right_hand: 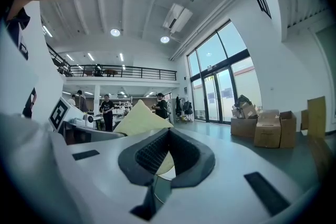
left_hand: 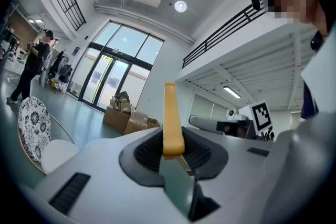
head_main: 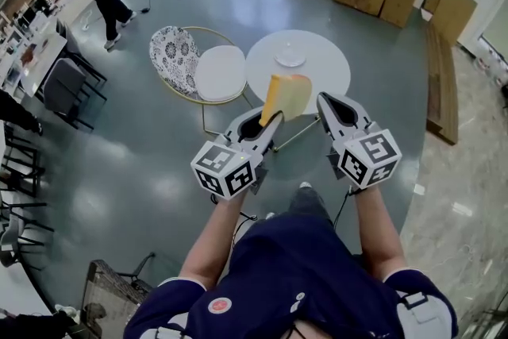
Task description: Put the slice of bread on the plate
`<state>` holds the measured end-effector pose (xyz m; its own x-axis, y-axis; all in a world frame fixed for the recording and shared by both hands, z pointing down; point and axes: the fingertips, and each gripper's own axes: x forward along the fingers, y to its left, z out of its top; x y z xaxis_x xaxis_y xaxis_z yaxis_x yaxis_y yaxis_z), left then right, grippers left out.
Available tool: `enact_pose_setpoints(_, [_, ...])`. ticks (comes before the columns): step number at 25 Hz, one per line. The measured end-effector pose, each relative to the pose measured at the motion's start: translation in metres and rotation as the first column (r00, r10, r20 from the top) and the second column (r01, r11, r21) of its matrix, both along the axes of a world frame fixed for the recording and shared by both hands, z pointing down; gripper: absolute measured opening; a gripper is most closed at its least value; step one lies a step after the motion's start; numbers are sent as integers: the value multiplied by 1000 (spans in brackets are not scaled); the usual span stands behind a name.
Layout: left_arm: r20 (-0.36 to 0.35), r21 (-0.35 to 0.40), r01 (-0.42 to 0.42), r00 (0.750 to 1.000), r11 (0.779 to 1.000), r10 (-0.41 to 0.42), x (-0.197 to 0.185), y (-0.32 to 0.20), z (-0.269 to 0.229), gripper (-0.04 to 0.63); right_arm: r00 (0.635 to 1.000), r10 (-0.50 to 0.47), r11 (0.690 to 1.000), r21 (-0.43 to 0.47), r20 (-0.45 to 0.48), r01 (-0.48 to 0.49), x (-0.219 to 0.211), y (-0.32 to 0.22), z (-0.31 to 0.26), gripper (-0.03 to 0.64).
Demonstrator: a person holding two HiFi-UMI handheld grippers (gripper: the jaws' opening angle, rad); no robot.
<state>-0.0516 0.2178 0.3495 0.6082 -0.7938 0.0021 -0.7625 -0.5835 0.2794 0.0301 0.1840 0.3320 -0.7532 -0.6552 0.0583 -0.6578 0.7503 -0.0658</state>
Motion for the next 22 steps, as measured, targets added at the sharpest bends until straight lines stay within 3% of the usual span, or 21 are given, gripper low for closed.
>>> enact_pose_setpoints(12, [-8,-19,-2,1000,1000,2,-4,-53,12,89,1000,12,999,-33,-2,-12,-1,-53,15,5])
enact_pose_setpoints(22, [-11,-59,32,999,998,-33,-8,-146,25,89,999,-27,997,-66,18,28,-4,-156,23,5])
